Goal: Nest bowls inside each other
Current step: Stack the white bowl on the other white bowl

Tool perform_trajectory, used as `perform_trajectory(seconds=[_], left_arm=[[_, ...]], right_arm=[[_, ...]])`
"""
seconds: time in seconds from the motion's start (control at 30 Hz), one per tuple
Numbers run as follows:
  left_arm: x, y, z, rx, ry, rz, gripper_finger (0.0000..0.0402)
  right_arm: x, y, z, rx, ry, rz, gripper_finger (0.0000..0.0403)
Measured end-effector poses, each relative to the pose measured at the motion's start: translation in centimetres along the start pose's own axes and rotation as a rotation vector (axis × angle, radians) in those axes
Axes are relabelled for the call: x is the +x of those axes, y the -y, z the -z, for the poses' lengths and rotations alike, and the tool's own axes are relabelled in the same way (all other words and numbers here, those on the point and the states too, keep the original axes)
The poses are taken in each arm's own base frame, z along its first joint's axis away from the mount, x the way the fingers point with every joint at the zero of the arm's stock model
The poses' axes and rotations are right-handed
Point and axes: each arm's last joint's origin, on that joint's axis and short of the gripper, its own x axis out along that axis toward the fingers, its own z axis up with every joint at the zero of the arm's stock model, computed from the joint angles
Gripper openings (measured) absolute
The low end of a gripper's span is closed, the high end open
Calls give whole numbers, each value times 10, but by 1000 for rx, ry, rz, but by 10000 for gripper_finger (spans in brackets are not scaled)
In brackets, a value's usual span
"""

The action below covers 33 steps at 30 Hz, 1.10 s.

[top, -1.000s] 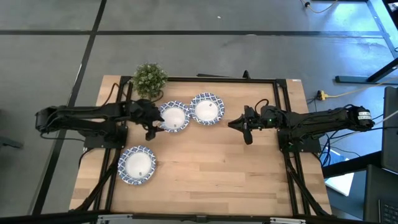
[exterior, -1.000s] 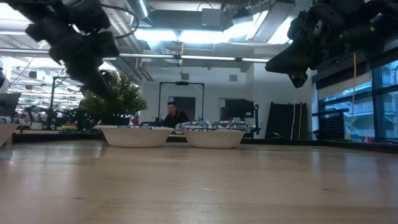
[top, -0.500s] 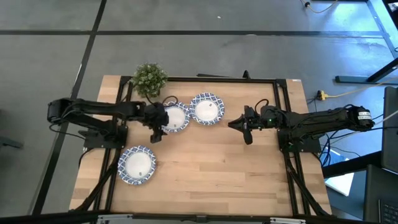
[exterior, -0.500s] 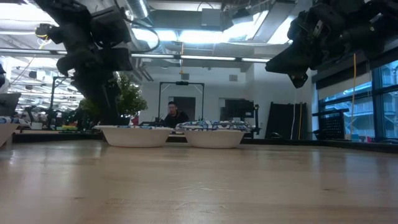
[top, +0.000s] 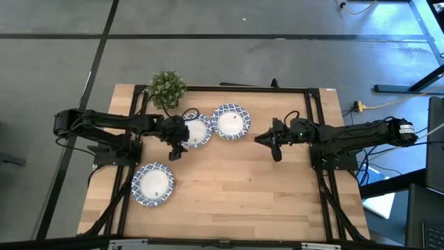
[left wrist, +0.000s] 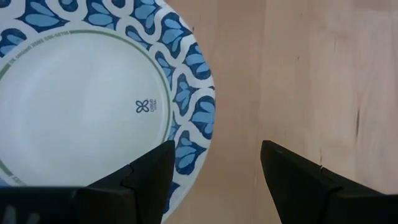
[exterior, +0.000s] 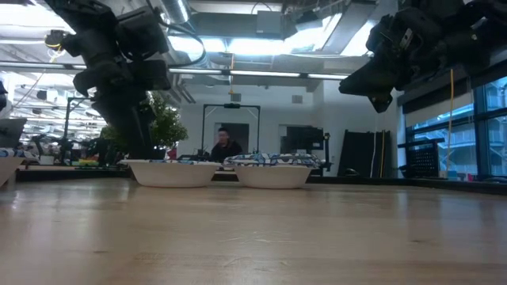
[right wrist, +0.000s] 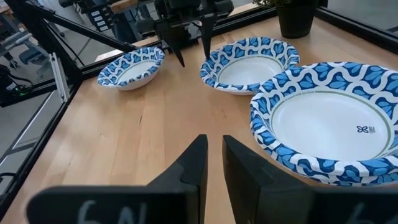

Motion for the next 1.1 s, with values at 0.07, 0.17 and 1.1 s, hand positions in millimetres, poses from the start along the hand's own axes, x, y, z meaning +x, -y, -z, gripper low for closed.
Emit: perform_trajectory(seconds=[0.07, 0.17, 1.1], left_arm=[[0, 0, -1, 2, 13, 0, 232], [0, 0, -2, 3, 21, 0, 232], [1, 3, 1, 4, -13, -81, 232]], right_arm=[[0, 0, 0, 0, 0, 0, 51], [0, 0, 0, 1, 0, 0, 51], [0, 0, 0, -3, 0, 0, 51]])
